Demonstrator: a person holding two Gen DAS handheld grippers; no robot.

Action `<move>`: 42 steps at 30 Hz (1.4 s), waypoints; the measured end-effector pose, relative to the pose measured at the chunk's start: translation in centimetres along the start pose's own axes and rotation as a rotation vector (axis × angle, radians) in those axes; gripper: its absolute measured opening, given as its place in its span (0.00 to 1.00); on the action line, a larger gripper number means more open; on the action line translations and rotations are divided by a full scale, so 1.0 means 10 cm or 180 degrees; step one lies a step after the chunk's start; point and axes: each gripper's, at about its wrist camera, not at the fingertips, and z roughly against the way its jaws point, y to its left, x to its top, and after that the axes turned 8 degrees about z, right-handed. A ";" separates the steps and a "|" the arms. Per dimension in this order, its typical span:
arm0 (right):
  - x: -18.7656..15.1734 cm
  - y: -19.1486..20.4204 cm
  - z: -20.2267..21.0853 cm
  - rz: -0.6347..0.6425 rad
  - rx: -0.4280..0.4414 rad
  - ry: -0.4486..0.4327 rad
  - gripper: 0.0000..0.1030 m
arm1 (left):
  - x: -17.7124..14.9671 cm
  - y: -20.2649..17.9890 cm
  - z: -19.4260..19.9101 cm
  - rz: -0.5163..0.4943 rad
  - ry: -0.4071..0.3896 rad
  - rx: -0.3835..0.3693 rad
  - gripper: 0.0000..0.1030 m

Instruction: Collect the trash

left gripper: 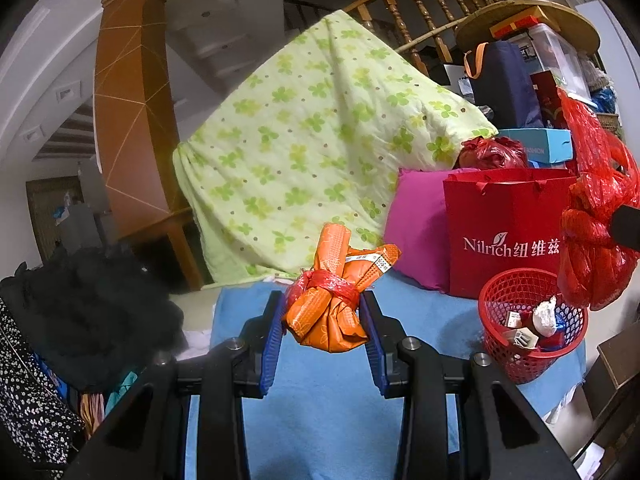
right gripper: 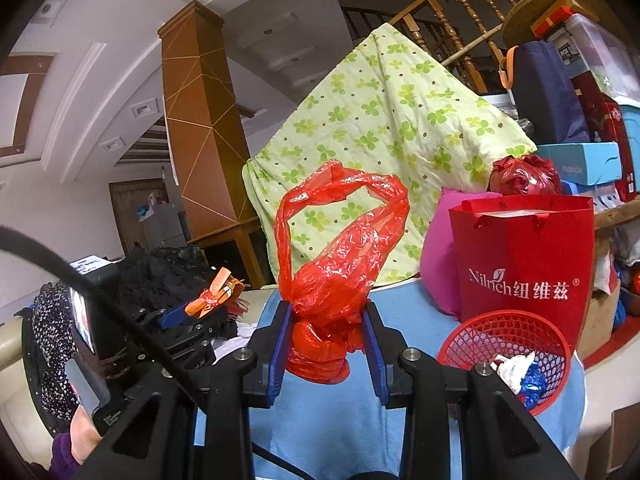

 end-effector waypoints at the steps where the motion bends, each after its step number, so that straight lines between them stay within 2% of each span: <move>1: 0.00 0.00 0.00 -0.0001 -0.0007 -0.0001 0.36 | 0.00 0.00 0.00 -0.0002 0.0007 -0.0007 0.38; 42: -0.07 -0.26 0.06 -0.0197 -0.0131 0.0096 0.36 | -0.07 -0.29 -0.13 -0.0236 0.0201 -0.0223 0.38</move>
